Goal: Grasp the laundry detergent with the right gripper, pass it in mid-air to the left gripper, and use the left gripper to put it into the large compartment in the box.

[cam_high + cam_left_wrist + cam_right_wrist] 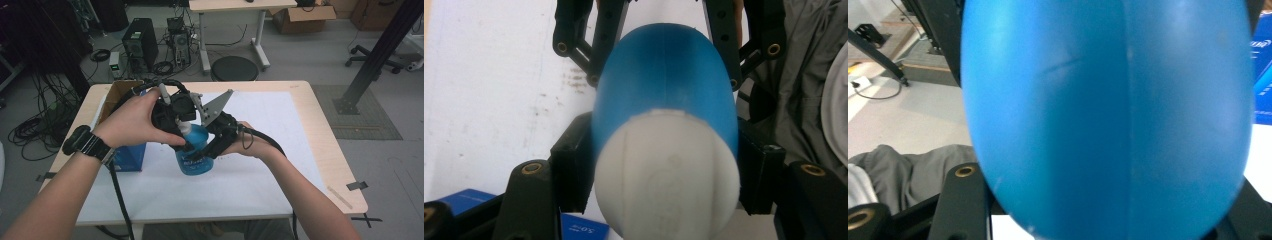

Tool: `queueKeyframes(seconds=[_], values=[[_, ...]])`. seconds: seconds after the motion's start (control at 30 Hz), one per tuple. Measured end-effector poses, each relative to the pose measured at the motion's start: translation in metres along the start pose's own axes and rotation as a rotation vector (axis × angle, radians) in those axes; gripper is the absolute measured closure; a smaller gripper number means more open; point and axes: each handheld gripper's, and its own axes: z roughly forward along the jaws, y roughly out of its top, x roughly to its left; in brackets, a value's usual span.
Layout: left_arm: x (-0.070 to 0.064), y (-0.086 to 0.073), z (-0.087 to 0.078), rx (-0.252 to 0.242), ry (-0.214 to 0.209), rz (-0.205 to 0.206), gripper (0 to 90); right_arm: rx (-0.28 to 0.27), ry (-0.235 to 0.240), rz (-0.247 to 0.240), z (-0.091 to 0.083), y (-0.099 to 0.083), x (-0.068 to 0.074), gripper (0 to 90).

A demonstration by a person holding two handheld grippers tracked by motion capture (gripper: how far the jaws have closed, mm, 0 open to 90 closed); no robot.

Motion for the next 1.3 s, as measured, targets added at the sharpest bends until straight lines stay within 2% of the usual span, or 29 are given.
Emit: queueKeyframes(seconds=[0.07, 0.13, 0.17, 0.2, 0.23, 0.27, 0.3, 0.33, 0.37, 0.4, 0.43, 0.47, 0.53, 0.57, 0.6, 0.73, 0.77, 0.9, 0.93, 1.03, 1.1, 1.13, 1.2, 1.3], values=[[0.002, 0.003, -0.002, 0.007, -0.009, -0.020, 38.0, -0.005, 0.010, 0.006, -0.001, 0.000, -0.001, 36.3], [0.003, 0.003, -0.003, 0.011, -0.008, -0.022, 38.0, -0.001, -0.011, 0.025, -0.002, -0.001, -0.003, 22.5], [0.005, 0.004, -0.008, 0.018, -0.002, -0.050, 38.0, 0.026, -0.033, 0.038, -0.004, -0.002, -0.005, 20.5], [0.005, 0.004, -0.008, 0.018, -0.002, -0.050, 38.0, 0.026, -0.033, 0.038, -0.004, -0.002, -0.005, 20.5], [0.008, 0.004, -0.013, 0.032, 0.010, -0.072, 38.0, 0.047, -0.069, 0.049, -0.009, -0.006, -0.007, 15.8], [0.008, 0.004, -0.013, 0.032, 0.010, -0.072, 38.0, 0.047, -0.069, 0.049, -0.009, -0.006, -0.007, 15.8], [0.012, 0.002, -0.020, 0.048, 0.036, -0.116, 38.0, 0.082, -0.099, 0.072, -0.017, -0.012, -0.011, 13.8], [0.015, 0.001, -0.024, 0.055, 0.049, -0.138, 38.0, 0.105, -0.124, 0.072, -0.020, -0.014, -0.011, 13.8], [0.015, 0.001, -0.024, 0.055, 0.049, -0.138, 38.0, 0.105, -0.124, 0.072, -0.020, -0.014, -0.011, 13.8], [0.017, 0.000, -0.028, 0.059, 0.065, -0.161, 38.0, 0.139, -0.149, 0.073, -0.024, -0.018, -0.012, 13.4], [0.023, -0.003, -0.036, 0.065, 0.095, -0.212, 38.1, 0.214, -0.178, 0.092, -0.032, -0.025, -0.013, 12.8], [0.023, -0.003, -0.036, 0.065, 0.095, -0.212, 38.0, 0.214, -0.178, 0.092, -0.032, -0.025, -0.013, 12.8], [0.034, -0.010, -0.052, 0.054, 0.134, -0.328, 38.1, 0.308, -0.219, 0.096, -0.041, -0.035, -0.013, 12.8], [0.034, -0.010, -0.052, 0.054, 0.134, -0.328, 38.0, 0.308, -0.219, 0.096, -0.041, -0.035, -0.013, 12.8], [0.037, -0.012, -0.057, 0.051, 0.148, -0.366, 38.0, 0.367, -0.232, 0.102, -0.048, -0.043, -0.013, 13.0], [0.054, -0.024, -0.079, 0.024, 0.198, -0.569, 38.1, 0.486, -0.261, 0.126, -0.067, -0.062, -0.014, 12.8], [0.057, -0.026, -0.082, 0.026, 0.207, -0.595, 38.1, 0.516, -0.274, 0.128, -0.071, -0.067, -0.013, 12.6], [0.072, -0.042, -0.102, 0.032, 0.252, -0.793, 38.1, 0.629, -0.298, 0.162, -0.088, -0.088, -0.012, 11.9], [0.075, -0.045, -0.105, 0.028, 0.260, -0.830, 38.1, 0.654, -0.300, 0.167, -0.094, -0.095, -0.012, 11.9], [0.084, -0.060, -0.114, 0.034, 0.287, -0.950, 38.1, 0.674, -0.309, 0.197, -0.109, -0.108, -0.010, 12.1], [0.090, -0.070, -0.119, 0.039, 0.307, -1.008, 38.0, 0.671, -0.328, 0.226, -0.126, -0.119, -0.008, 12.1], [0.092, -0.075, -0.121, 0.043, 0.317, -1.033, 38.0, 0.671, -0.328, 0.226, -0.126, -0.119, -0.008, 12.1], [0.097, -0.085, -0.124, 0.041, 0.340, -1.076, 38.1, 0.664, -0.349, 0.255, -0.143, -0.129, -0.006, 12.4], [0.103, -0.098, -0.126, 0.038, 0.365, -1.129, 38.1, 0.665, -0.361, 0.270, -0.152, -0.136, -0.006, 12.6]])
